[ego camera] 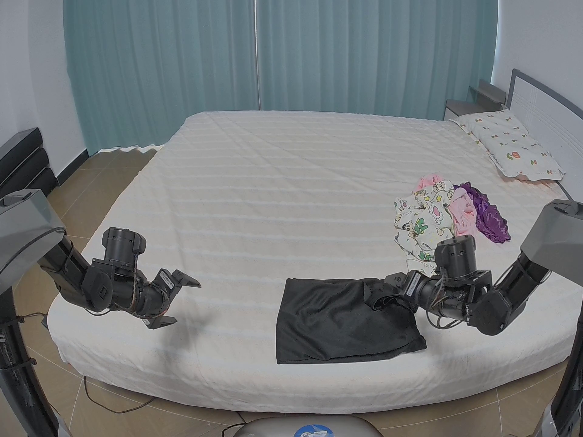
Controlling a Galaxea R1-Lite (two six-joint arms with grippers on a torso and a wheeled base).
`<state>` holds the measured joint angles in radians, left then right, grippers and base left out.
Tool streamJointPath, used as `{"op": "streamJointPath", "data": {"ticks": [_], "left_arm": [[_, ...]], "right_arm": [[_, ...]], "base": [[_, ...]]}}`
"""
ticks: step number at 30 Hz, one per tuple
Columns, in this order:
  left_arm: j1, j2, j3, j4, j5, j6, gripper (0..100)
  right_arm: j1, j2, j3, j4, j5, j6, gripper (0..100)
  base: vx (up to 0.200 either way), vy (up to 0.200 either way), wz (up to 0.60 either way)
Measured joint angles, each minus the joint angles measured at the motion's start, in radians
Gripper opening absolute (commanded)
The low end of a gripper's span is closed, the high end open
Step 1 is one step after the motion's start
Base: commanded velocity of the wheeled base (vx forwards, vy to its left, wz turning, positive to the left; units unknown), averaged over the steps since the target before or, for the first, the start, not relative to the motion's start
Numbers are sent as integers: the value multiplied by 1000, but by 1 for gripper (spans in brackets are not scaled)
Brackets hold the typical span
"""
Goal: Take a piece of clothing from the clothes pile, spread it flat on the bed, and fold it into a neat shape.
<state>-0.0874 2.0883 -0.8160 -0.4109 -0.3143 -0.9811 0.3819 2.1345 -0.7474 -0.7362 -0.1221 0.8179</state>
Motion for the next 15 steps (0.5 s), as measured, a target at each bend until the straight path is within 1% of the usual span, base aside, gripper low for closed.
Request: {"op": "streamJointPath", "data": {"ticks": [3,6,9,15], "left_arm": [[0,1,0,0,0,0,100],[0,1,-1,0,0,0,100],[0,2,-2,0,0,0,100],[0,3,-2,0,0,0,100]], "right_arm": [[14,30,-68,106,28,99,100],[19,52,-133,191,56,162,100],[21,73,-196,237,72,222,100],[29,137,-296,255,78,248,100]], "base": [[0,0,0],[0,0,0],[0,0,0],[0,0,0]]}}
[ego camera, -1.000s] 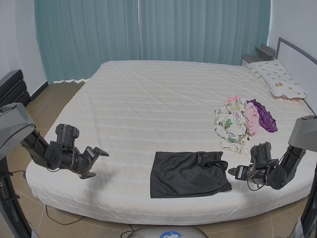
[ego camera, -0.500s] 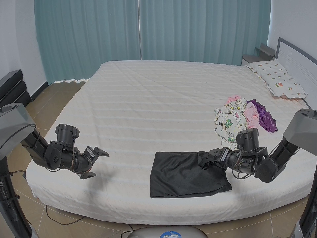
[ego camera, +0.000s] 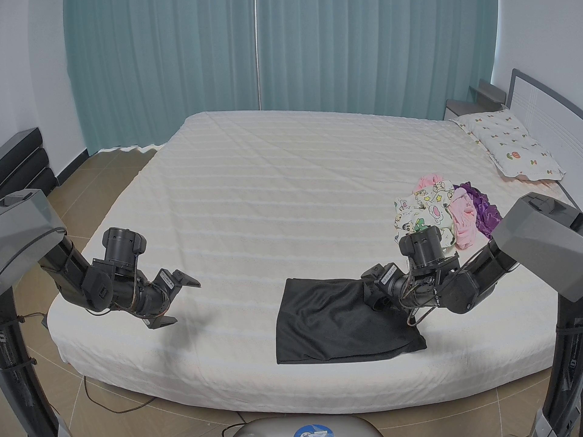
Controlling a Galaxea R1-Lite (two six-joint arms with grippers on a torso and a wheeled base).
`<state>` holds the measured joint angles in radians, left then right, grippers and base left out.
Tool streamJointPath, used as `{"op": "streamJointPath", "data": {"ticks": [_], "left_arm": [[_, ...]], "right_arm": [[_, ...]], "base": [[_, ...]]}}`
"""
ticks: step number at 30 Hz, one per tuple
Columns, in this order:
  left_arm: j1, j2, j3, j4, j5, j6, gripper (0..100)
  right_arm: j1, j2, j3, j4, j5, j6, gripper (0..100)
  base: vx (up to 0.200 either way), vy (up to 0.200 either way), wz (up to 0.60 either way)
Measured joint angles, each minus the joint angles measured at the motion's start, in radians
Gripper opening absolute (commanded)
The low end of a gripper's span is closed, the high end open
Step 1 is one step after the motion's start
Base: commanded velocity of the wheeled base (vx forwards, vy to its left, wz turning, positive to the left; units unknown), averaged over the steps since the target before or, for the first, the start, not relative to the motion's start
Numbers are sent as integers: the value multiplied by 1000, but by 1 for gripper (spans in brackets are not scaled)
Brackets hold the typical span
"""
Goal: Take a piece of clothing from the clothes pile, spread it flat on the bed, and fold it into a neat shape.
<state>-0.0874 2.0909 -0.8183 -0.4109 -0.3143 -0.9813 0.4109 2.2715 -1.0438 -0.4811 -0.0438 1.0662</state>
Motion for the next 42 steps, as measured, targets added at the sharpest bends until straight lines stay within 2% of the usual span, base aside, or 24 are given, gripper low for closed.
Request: {"op": "streamJointPath", "data": {"ticks": [1,2,14,34,40,41,42], "left_arm": [[0,0,0,0,0,0,100],[0,0,0,0,0,0,100],[0,0,0,0,0,0,100],[0,0,0,0,0,0,100],[0,1,-1,0,0,0,100],[0,1,-1,0,0,0,100],[0,2,-1,0,0,0,100]], "right_arm": [[2,11,-14,2,0,1,100],[4,22,-26,3,-1,1,0],[-6,75,-122,133,-16,-3,0],[-184,125,-260,163,-11,-9,0],[-207,164,-287,154,-1,0,0],[-207,169,-289,153,-1,0,100],[-208,177,-293,151,-1,1,100]], "base": [[0,0,0],[0,0,0],[0,0,0],[0,0,0],[0,0,0],[0,0,0],[0,0,0]]}}
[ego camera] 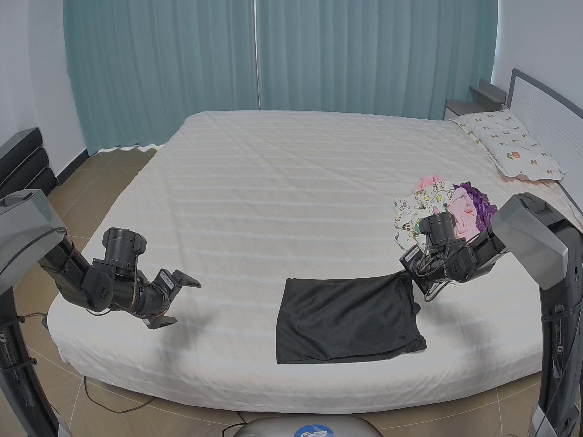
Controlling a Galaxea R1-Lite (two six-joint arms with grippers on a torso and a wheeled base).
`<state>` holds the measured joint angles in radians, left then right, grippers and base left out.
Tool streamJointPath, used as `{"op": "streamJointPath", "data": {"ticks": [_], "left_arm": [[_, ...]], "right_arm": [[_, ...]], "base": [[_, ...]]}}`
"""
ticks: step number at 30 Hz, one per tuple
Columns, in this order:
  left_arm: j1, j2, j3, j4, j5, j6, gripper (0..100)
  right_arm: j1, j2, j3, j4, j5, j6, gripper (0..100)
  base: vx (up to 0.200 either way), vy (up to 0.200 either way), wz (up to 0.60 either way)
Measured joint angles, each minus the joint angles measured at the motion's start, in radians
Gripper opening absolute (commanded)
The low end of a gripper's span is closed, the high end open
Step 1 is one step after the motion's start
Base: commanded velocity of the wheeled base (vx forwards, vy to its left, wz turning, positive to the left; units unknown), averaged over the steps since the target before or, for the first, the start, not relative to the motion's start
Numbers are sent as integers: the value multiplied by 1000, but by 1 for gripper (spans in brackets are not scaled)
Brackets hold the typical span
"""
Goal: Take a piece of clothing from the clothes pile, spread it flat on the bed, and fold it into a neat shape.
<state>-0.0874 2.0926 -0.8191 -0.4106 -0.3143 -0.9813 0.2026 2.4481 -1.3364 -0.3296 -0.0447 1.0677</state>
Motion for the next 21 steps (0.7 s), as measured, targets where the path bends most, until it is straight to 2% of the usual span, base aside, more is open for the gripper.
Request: {"op": "streamJointPath", "data": {"ticks": [8,11,15,21], "left_arm": [[0,0,0,0,0,0,100],[0,0,-1,0,0,0,100],[0,0,-1,0,0,0,100],[0,0,0,0,0,1,100]], "right_arm": [[-20,14,17,-22,-3,-16,100],[-30,-12,78,-28,25,-58,100],[-44,-59,192,-85,94,-175,100],[-60,-112,421,-340,191,-396,100]], "base": [[0,0,0],[0,0,0],[0,0,0],[0,0,0]]}}
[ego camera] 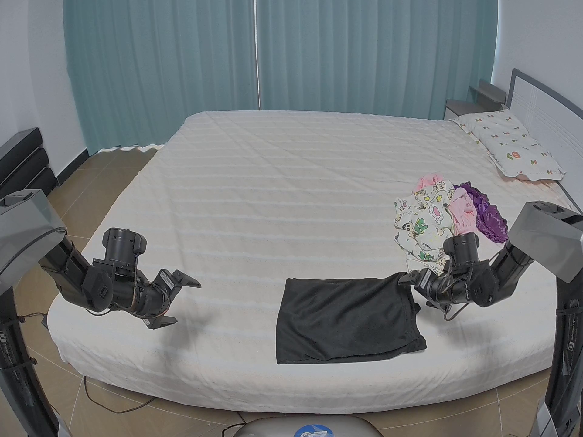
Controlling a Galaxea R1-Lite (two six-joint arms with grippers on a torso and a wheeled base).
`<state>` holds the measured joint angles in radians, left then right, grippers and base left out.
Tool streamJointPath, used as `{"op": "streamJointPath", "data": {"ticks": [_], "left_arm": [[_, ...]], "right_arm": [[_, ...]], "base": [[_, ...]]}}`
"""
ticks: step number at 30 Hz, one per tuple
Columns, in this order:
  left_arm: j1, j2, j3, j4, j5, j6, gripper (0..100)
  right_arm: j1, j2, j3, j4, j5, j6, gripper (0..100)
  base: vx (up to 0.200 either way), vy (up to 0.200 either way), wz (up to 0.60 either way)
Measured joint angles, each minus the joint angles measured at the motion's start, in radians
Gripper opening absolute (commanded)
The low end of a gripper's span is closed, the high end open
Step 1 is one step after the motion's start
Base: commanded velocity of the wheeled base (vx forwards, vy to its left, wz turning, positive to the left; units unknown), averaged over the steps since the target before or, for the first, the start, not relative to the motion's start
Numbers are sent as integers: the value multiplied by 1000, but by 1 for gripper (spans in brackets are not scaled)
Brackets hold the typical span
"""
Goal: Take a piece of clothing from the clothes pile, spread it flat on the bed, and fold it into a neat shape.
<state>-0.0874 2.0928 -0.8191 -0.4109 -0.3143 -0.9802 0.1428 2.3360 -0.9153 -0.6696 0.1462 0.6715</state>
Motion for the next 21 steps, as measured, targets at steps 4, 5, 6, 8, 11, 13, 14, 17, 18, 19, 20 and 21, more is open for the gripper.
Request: {"op": "streamJointPath", "data": {"ticks": [4,5,6,8,11,13,14,17,18,19,20,21], "left_arm": [[0,0,0,0,0,0,100],[0,0,0,0,0,0,100],[0,1,0,0,0,1,100],[0,1,0,0,0,1,100],[0,1,0,0,0,1,100],[0,2,0,0,0,1,100],[0,2,0,0,0,2,100],[0,2,0,0,0,2,100],[0,2,0,0,0,2,100],[0,2,-1,0,0,2,100],[0,2,-2,0,0,2,100],[0,2,-2,0,0,2,100]], "right_arm": [[-7,-19,145,-151,97,-126,100],[-7,-23,170,-173,120,-147,100],[-7,-26,194,-191,140,-166,100],[1,-31,225,-205,154,-180,100],[9,-35,248,-203,158,-183,100],[13,-36,261,-203,159,-192,100],[13,-37,266,-203,160,-195,0],[14,-38,282,-201,161,-213,0],[14,-39,285,-201,161,-216,0],[14,-39,291,-201,161,-220,0],[14,-40,294,-199,161,-222,0],[14,-41,300,-199,161,-226,0]], "base": [[0,0,0],[0,0,0],[0,0,0],[0,0,0],[0,0,0],[0,0,0],[0,0,0],[0,0,0],[0,0,0],[0,0,0],[0,0,0],[0,0,0]]}}
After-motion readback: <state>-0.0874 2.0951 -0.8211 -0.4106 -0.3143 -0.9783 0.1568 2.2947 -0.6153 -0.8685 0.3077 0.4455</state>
